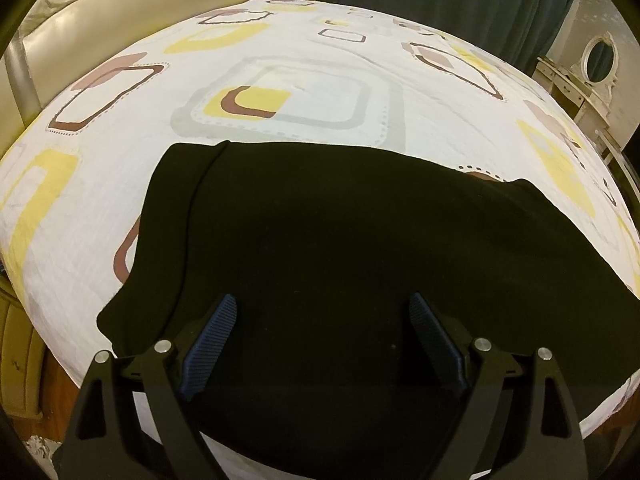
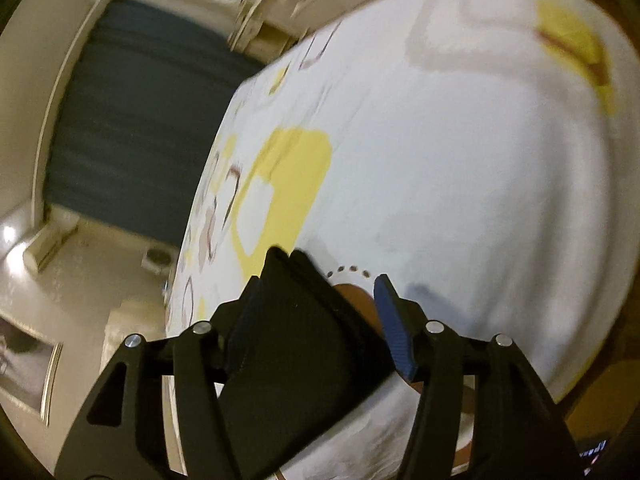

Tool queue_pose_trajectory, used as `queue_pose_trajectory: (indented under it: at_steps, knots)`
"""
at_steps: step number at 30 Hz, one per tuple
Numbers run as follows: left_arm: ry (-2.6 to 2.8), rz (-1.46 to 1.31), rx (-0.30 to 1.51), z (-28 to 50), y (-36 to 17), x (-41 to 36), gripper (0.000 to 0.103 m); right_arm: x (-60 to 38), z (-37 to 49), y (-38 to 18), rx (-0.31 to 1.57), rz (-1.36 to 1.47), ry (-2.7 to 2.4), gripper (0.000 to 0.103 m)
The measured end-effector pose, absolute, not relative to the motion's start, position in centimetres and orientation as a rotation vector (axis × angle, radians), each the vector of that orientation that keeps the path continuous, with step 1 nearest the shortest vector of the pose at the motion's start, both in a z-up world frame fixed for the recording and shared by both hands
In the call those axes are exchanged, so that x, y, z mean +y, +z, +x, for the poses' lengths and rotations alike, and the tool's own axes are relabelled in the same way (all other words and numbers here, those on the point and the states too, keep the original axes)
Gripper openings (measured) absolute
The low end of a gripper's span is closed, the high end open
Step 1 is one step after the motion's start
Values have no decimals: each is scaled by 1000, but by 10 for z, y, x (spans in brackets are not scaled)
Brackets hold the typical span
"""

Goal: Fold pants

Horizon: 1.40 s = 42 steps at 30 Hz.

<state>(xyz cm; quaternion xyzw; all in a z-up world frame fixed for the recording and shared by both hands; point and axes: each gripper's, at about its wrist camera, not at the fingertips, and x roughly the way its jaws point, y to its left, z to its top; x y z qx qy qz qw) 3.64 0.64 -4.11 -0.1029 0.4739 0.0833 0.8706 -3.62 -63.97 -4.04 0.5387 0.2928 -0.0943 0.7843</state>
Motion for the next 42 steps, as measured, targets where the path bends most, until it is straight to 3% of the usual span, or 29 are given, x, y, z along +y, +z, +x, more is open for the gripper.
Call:
queue_pose_trajectory:
  at_steps: [8, 9, 11, 12, 16, 28, 42]
  knots:
    - [167, -213, 999, 35, -38, 8, 88, -621, 18, -49, 873, 980, -103, 60]
    - [166, -214, 997, 35, -38, 8, 88, -618, 22, -48, 898, 959, -91, 57]
    - [166, -218, 999, 34, -37, 9, 88, -612, 28, -47, 971, 917, -80, 35]
    - [165, -218, 1000, 34, -37, 9, 88, -609, 28, -46, 994, 901, -63, 30]
    - [166, -200, 1006, 31, -35, 10, 88, -598, 25, -44, 1031, 864, -51, 20]
    - [186, -176, 1021, 22, -27, 24, 88, -557, 13, 34, 868, 838, -13, 18]
    - [167, -212, 1031, 19, -26, 31, 88, -413, 39, 123, 776, 625, 112, 18]
